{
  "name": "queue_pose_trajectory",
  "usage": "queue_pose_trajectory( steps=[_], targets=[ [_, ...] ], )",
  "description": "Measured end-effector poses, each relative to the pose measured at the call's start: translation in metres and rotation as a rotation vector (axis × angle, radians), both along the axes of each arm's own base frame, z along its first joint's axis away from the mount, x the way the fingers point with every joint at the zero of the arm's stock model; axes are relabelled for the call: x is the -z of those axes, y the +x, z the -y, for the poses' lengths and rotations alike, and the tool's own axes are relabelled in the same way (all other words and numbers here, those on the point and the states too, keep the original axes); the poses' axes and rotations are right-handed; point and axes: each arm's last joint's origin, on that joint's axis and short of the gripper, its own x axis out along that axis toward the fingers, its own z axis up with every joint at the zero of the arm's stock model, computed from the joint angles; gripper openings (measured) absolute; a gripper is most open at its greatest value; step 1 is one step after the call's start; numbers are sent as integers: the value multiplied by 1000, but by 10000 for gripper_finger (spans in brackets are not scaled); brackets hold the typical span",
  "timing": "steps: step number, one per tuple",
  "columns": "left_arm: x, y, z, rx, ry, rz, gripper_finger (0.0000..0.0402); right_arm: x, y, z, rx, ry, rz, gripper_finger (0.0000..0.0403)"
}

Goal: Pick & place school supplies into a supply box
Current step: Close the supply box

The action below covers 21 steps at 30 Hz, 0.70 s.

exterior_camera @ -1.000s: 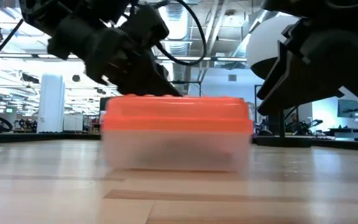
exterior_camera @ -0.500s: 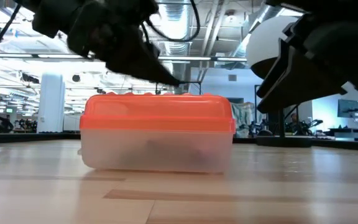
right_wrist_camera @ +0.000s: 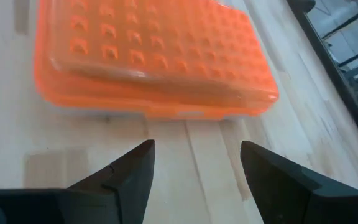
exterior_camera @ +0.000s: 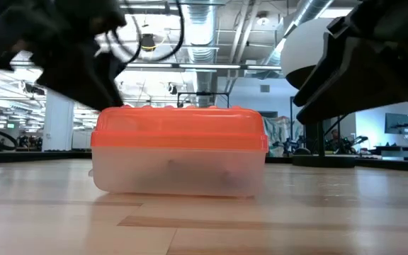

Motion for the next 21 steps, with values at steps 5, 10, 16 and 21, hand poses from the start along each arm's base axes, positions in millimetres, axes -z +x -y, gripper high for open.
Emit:
queue_pose_trajectory(
  steps=[5, 10, 16, 21],
  targets=[
    [29, -1, 4, -17, -98, 29, 123, 8, 4, 4, -24, 15, 23, 234],
    [46, 7, 9, 5, -125, 54, 123, 13, 10, 11, -29, 61, 18, 234],
    [50, 12, 8, 27, -117, 76, 123, 14, 12, 13, -28, 62, 15, 234],
    [51, 14, 3, 13, -108, 65, 123, 14, 12, 13, -33, 58, 11, 234]
  ],
)
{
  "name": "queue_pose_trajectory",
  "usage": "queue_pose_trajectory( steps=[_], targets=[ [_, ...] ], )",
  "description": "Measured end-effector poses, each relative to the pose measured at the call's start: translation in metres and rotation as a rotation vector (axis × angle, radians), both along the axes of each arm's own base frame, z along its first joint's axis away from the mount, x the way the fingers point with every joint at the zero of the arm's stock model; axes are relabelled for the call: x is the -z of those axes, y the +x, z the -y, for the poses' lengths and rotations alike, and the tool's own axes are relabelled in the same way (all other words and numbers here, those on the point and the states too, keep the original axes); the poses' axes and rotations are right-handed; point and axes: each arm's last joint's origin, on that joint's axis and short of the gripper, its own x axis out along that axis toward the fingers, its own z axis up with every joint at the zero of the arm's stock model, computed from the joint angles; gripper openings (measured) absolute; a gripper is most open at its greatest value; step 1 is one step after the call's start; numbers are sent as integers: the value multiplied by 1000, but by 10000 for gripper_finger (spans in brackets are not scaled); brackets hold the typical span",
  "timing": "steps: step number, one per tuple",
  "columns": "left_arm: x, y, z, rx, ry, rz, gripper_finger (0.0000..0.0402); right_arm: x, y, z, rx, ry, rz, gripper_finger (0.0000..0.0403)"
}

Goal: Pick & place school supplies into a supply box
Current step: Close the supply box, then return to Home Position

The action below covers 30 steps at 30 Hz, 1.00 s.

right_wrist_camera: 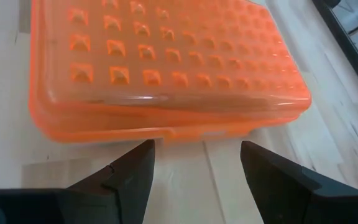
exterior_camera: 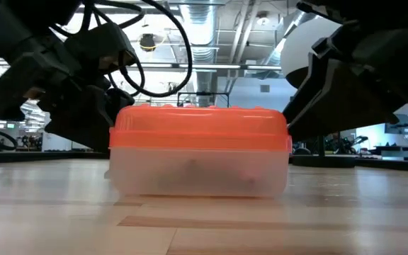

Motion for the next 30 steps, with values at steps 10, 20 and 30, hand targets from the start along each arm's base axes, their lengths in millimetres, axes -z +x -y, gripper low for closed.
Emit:
queue_pose_trajectory(
  steps=[10, 20, 30],
  targets=[
    [2, -11, -12, -77, 92, -121, 123, 2, -7, 4, 26, -37, -58, 234],
    [-99, -53, -16, -93, 261, 206, 123, -46, -27, 25, 34, -227, -49, 234],
    [-184, -103, -32, 7, 337, 610, 123, -145, -27, 68, -197, -215, 59, 234]
  ],
)
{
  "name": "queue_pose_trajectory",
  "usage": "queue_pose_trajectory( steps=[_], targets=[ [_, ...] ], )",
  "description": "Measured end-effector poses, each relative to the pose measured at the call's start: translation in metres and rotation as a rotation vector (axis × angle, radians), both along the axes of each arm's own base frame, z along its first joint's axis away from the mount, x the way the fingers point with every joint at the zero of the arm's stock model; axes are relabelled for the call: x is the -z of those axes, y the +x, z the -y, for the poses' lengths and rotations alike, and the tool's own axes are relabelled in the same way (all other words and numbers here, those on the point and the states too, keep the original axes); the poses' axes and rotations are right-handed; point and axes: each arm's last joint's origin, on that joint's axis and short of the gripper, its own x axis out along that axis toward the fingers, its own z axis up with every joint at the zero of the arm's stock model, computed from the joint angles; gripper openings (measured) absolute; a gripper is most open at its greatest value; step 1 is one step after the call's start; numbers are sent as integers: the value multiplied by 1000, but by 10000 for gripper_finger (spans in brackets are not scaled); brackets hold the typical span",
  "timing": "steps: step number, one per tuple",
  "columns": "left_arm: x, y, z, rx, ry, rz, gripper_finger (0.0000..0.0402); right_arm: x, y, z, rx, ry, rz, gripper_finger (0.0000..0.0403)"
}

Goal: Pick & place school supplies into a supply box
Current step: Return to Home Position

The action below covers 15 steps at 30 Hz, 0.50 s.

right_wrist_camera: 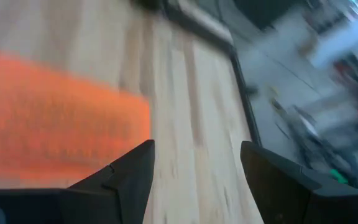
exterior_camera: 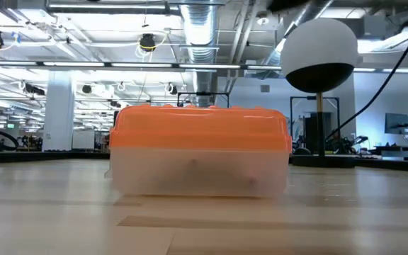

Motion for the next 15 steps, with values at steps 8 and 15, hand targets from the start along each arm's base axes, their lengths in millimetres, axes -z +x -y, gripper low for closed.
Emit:
queue_pose_trajectory(
  steps=[8, 15],
  targets=[
    [-17, -21, -29, -278, -46, 91, 123, -71, -8, 52, -256, 161, 218, 234],
    [-10, -44, -45, -261, -75, 15, 123, -60, -45, 95, -132, 189, 234, 234]
  ],
)
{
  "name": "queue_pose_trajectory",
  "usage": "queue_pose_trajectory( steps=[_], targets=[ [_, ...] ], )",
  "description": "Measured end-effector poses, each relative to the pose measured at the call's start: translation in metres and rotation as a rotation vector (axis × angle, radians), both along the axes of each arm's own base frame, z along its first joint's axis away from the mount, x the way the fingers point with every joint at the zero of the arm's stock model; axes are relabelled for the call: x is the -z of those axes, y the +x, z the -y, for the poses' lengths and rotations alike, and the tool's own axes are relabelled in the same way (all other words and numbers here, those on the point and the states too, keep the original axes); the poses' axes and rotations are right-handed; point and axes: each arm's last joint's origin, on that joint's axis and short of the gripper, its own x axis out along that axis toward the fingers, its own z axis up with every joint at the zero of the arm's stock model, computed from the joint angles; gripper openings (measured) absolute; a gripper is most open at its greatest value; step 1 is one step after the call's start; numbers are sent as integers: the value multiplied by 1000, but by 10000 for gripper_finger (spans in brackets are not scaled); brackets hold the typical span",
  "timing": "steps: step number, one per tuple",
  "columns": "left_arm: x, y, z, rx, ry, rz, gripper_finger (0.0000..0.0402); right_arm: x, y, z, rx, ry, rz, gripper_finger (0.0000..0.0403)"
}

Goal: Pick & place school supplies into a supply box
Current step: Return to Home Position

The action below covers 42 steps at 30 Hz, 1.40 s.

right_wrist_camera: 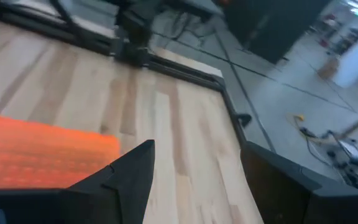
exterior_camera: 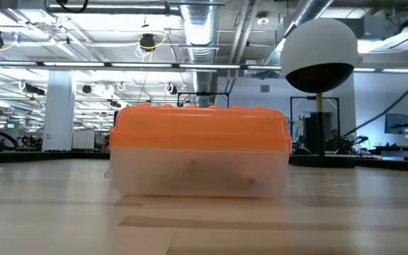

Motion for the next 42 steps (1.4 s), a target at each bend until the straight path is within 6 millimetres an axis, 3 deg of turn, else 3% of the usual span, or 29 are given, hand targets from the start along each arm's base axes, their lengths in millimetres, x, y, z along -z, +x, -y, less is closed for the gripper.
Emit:
queue_pose_trajectory(
  steps=[10, 18, 26, 30, 38, 42],
  targets=[
    [43, -23, -13, 34, -62, 114, 123, 66, -71, 33, 93, 143, 358, 234],
    [66, -38, -21, 19, -77, 149, 123, 98, -100, 44, 29, 256, 426, 234],
    [95, -48, -26, 70, -120, 227, 123, 139, -108, 46, -16, 297, 532, 234],
    [104, -43, -24, 77, -133, 266, 123, 154, -109, 47, -5, 298, 549, 234],
    [132, -34, -24, 51, -123, 256, 123, 165, -109, 50, 21, 311, 502, 234],
    [131, -31, -23, 244, -66, 249, 123, 165, -109, 49, -6, 285, 490, 234]
  ],
)
